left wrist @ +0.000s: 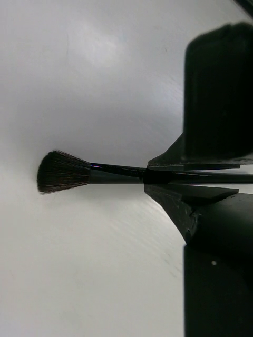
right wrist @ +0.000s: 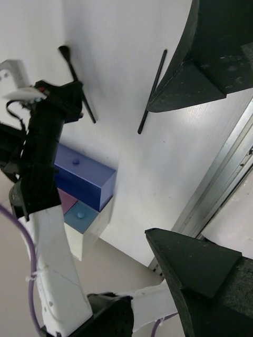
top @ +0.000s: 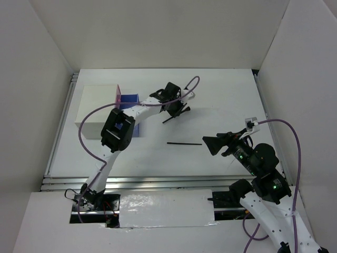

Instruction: Organize the makeup

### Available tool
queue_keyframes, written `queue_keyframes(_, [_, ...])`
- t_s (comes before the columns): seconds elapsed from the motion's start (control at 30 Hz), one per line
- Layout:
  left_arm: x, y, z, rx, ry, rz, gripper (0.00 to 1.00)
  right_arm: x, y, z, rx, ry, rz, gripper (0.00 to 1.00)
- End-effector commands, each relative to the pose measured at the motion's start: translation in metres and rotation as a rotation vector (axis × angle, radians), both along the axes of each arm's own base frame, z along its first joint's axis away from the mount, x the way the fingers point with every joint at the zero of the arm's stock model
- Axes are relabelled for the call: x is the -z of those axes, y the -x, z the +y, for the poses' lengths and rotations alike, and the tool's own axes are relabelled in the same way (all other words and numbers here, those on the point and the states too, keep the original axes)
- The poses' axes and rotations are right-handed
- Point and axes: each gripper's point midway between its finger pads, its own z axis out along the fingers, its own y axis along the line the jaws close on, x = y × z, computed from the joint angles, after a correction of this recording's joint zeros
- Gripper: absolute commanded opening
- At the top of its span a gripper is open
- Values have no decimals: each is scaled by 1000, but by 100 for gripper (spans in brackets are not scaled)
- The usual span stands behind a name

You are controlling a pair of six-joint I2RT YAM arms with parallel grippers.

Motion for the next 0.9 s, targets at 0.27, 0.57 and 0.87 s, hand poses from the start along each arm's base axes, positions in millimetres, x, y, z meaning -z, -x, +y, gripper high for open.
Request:
queue_keyframes(0.27, [-166, -50, 164, -892, 310, -146, 0, -14, 1, 5, -31, -15, -39, 98])
queue_keyframes(0.57, [-163, -8, 249, -1158, 226, -156, 0, -9, -1, 23, -112, -36, 2, 98])
queue_keyframes(0.87, [-121, 7, 274, -1207, 175, -117, 1, -7, -2, 26, -119, -50, 38, 97])
